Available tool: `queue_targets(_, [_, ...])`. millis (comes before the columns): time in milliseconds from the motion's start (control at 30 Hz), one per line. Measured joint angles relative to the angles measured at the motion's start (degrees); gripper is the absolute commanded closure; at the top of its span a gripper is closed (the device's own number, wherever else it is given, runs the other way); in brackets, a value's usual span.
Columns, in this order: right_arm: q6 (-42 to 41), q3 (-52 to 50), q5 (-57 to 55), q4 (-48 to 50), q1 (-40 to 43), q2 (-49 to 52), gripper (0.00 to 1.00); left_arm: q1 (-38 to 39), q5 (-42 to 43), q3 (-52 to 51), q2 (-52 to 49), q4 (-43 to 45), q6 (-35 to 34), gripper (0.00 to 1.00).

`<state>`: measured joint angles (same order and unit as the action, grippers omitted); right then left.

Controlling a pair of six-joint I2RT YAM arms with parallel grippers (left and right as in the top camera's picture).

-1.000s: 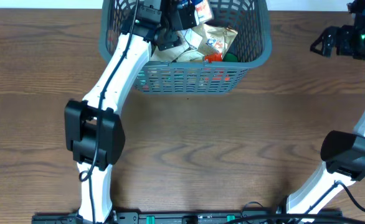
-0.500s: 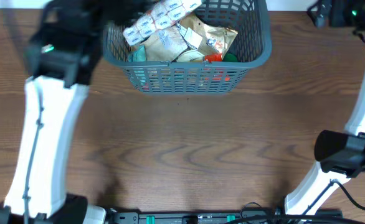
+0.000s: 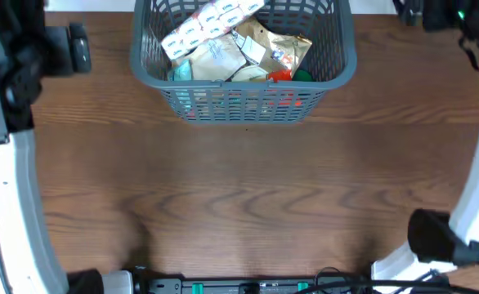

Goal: Pack container

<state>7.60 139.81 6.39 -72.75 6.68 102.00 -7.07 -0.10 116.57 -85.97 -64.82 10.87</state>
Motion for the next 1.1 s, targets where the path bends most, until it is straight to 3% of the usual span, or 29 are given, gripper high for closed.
queue_targets(233, [-2.6, 0.1, -5.7, -15.6, 0.4, -3.2, 0.01, 0.6, 2.5, -11.2, 13.4, 0.1, -1.2, 0.01])
queue_targets(367, [-3.1, -0.3, -6.7, -22.5, 0.4, -3.5, 0.01, 0.6, 3.6, -24.4, 22.7, 4.6, -1.4, 0.01])
queue_targets(467, [-3.3, -3.5, -7.1, -22.3, 0.4, -5.7, 0.01, 0.6, 4.6, -35.2, 28.9, 9.2, -0.9, 0.02])
queue_targets(633, [-3.5, -21.0, -7.2, -13.2, 0.4, -17.5, 0.01, 0.6, 5.4, -52.2, 39.6, 15.2, -0.4, 0.02])
queue_targets(800, [-3.5, -47.8, -5.4, 0.9, 0.4, -35.8, 0.01, 1.5, 6.7, -64.3, 49.4, 20.4, -0.3, 0.02])
queue_targets(967, [-3.5, -72.1, -2.6, 10.6, 0.4, -50.5, 0.01, 3.2, 7.7, -71.7, 55.8, 22.3, -0.3, 0.02])
queue_targets(1100, [-3.4, -82.4, -1.6, 12.8, 0.4, -56.3, 0.01, 3.5, 7.7, -73.0, 56.9, 22.6, -0.4, 0.02])
